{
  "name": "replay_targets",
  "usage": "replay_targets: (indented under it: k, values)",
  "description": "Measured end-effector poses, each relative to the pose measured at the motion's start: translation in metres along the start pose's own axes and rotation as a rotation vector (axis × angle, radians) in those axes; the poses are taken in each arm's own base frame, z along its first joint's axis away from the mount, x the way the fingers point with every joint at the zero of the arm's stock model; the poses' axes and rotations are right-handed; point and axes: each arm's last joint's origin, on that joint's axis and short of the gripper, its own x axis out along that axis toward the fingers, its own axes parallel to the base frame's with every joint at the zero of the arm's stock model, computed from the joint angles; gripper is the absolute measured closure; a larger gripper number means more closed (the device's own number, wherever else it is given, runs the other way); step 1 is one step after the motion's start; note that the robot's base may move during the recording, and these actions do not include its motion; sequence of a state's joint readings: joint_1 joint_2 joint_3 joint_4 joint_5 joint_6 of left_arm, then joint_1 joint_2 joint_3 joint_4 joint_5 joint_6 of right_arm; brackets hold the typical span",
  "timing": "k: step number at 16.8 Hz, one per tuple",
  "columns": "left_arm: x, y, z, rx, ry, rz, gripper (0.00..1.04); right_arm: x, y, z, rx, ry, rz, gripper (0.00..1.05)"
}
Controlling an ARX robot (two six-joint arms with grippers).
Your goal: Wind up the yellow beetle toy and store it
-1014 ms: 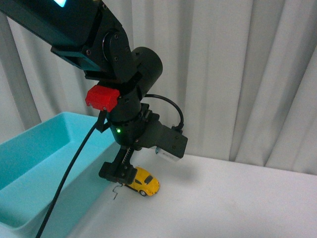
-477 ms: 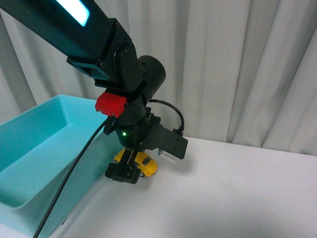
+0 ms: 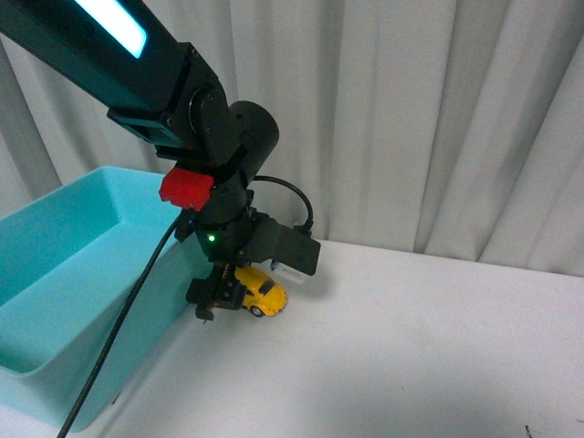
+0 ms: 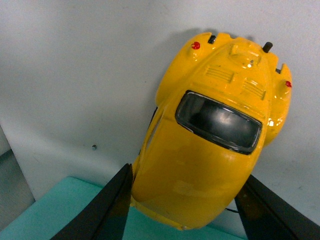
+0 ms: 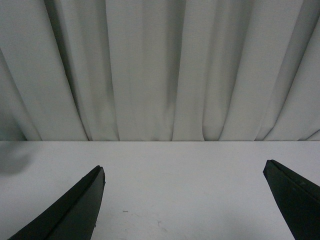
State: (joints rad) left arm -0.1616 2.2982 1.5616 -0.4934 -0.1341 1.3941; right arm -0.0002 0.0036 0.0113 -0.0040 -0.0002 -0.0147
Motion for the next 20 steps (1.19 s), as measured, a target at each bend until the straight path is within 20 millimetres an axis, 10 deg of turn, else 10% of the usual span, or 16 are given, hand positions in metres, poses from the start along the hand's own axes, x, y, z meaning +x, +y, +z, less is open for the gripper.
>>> replay_targets:
  k: [3,8,13,17,20]
  values:
    - [-0.002,0.001,0.002,0.027,-0.007,0.009,0.64,0.0,0.0,0.0,0.0,0.0,0.0,0.07]
    - [-0.018,-0.008,0.019,0.231,-0.113,-0.03,0.66,0.0,0.0,0.0,0.0,0.0,0.0,0.07]
    - [-0.107,0.014,0.031,0.117,-0.413,0.132,0.66,0.0,0.0,0.0,0.0,0.0,0.0,0.07]
    - [-0.182,0.043,-0.042,-0.338,-0.539,0.357,0.66,0.0,0.0,0.0,0.0,0.0,0.0,0.07]
    - [-0.191,0.032,-0.12,-0.759,-0.502,0.381,0.66,0.0,0.0,0.0,0.0,0.0,0.0,0.07]
